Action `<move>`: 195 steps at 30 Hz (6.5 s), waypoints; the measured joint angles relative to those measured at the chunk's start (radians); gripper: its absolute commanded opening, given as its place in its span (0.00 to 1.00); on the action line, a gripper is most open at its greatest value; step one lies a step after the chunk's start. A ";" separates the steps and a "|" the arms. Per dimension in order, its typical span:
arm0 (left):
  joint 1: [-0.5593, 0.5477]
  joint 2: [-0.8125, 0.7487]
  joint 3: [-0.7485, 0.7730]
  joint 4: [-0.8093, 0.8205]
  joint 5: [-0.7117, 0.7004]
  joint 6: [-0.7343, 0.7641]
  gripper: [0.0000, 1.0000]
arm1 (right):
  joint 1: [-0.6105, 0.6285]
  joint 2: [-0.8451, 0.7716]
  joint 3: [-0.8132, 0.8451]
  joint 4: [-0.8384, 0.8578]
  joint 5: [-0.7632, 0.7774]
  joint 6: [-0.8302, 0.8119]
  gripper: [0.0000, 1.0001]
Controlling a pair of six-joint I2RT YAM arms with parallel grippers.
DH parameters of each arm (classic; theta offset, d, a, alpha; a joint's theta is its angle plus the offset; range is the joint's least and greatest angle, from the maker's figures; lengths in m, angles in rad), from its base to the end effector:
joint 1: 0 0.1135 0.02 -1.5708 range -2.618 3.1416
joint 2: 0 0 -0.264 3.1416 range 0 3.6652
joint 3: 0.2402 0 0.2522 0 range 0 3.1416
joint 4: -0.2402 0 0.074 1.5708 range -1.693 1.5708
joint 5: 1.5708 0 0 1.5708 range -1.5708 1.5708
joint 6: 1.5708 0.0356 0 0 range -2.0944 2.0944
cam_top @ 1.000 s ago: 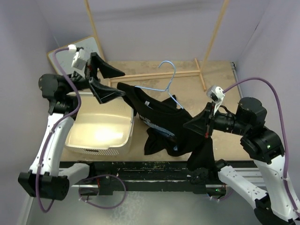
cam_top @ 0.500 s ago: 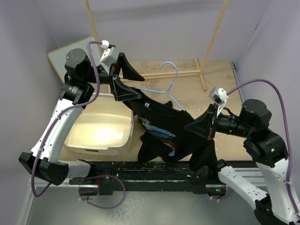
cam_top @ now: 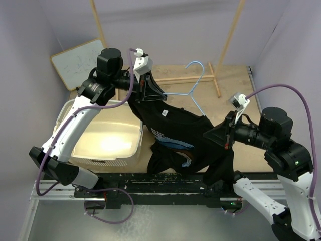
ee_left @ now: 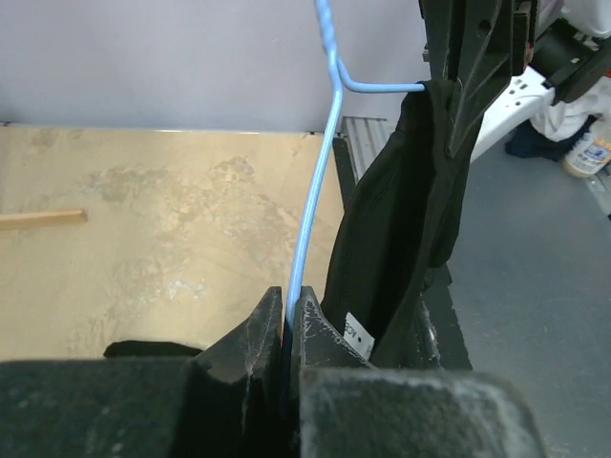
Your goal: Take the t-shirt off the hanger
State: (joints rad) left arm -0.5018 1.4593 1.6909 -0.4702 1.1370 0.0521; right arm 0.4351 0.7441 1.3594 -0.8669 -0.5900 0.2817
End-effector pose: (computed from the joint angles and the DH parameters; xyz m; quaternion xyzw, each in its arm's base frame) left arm 0.2490 -0.1734 0.4695 0.5012 0.5464 -0.5287 0.4132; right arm 0.0746 0.0565 0.4569 -0.2356 0.7402 0.4208 0.4685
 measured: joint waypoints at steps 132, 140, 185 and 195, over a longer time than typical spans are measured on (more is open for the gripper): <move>-0.029 -0.586 0.013 -0.265 -0.647 0.192 0.00 | -0.215 0.105 -0.255 0.147 0.978 0.218 0.00; -0.029 -0.497 0.014 -0.071 -0.570 0.084 0.00 | -0.230 0.090 -0.181 0.134 0.956 0.194 0.00; -0.559 0.037 -0.049 -0.338 -1.113 0.378 0.00 | -0.245 -0.016 0.132 -0.020 0.111 -0.074 0.61; -0.559 0.017 -0.052 -0.328 -1.111 0.378 0.00 | -0.232 -0.031 0.110 -0.030 0.154 -0.081 0.54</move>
State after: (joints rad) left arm -1.0607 1.4761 1.6390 -0.7986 0.0257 0.4301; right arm 0.2028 0.7132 1.4693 -0.8970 -0.4355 0.2008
